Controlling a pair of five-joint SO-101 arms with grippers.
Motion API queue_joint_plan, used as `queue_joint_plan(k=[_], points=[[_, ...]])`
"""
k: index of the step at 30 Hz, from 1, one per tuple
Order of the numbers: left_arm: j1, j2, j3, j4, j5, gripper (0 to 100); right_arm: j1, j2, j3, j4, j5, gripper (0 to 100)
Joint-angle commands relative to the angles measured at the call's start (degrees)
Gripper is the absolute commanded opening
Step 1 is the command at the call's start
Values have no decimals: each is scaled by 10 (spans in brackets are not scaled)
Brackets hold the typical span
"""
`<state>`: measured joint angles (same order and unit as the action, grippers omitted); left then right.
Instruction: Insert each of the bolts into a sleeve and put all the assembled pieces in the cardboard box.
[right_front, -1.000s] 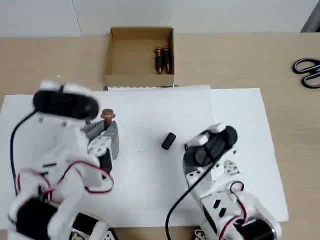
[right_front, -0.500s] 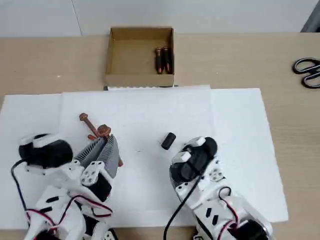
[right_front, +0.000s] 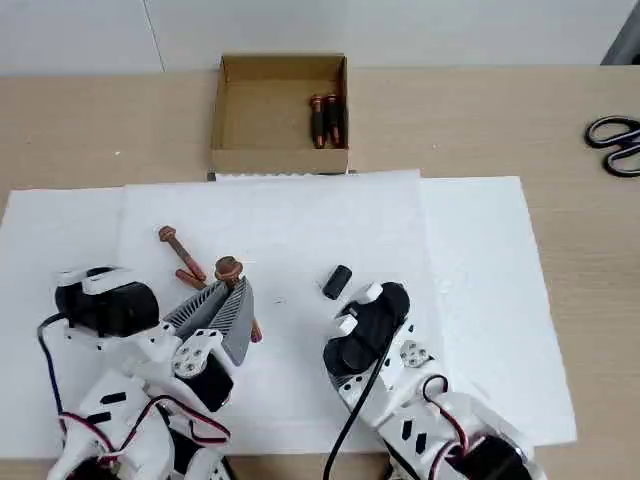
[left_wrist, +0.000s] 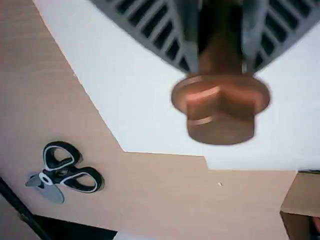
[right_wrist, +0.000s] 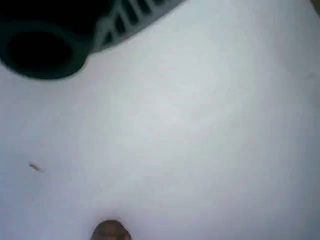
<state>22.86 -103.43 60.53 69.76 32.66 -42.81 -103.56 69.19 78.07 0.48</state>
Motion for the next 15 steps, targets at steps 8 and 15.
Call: queue_joint_plan(k=[8, 15], points=[[1, -5, 29, -121, 84, 22, -45, 0, 30, -83, 8, 3], [4, -5, 81, -196, 127, 20, -53, 4, 39, -117, 8, 3]])
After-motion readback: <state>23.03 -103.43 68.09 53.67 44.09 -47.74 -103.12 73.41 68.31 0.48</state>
